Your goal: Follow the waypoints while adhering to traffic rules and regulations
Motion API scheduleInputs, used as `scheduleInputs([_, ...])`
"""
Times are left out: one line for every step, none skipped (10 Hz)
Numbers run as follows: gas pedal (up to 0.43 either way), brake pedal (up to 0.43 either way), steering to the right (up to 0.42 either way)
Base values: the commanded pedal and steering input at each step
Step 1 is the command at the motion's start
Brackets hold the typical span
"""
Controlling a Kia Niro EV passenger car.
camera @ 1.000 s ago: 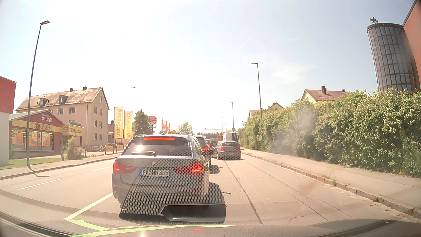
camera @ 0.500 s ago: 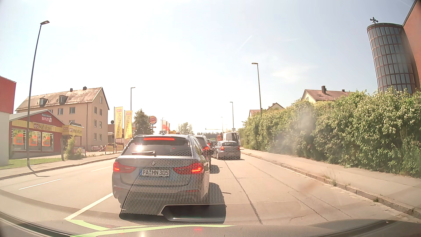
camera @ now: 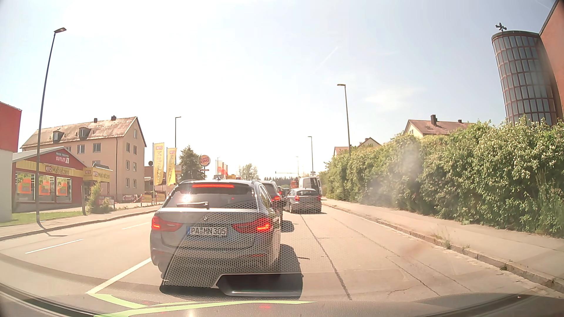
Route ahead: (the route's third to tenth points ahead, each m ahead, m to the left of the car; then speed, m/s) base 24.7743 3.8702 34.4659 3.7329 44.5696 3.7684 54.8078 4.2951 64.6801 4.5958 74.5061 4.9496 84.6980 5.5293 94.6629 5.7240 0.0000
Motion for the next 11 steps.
scheduleInputs([0.000, 0.360, -0.009])
scheduleInputs([0.000, 0.360, -0.009])
scheduleInputs([0.000, 0.360, -0.009])
scheduleInputs([0.000, 0.360, -0.009])
scheduleInputs([0.000, 0.354, -0.009])
scheduleInputs([0.000, 0.354, -0.009])
scheduleInputs([0.000, 0.360, -0.009])
scheduleInputs([0.000, 0.360, -0.009])
scheduleInputs([0.000, 0.360, -0.009])
scheduleInputs([0.000, 0.360, -0.009])
scheduleInputs([0.000, 0.360, -0.009])
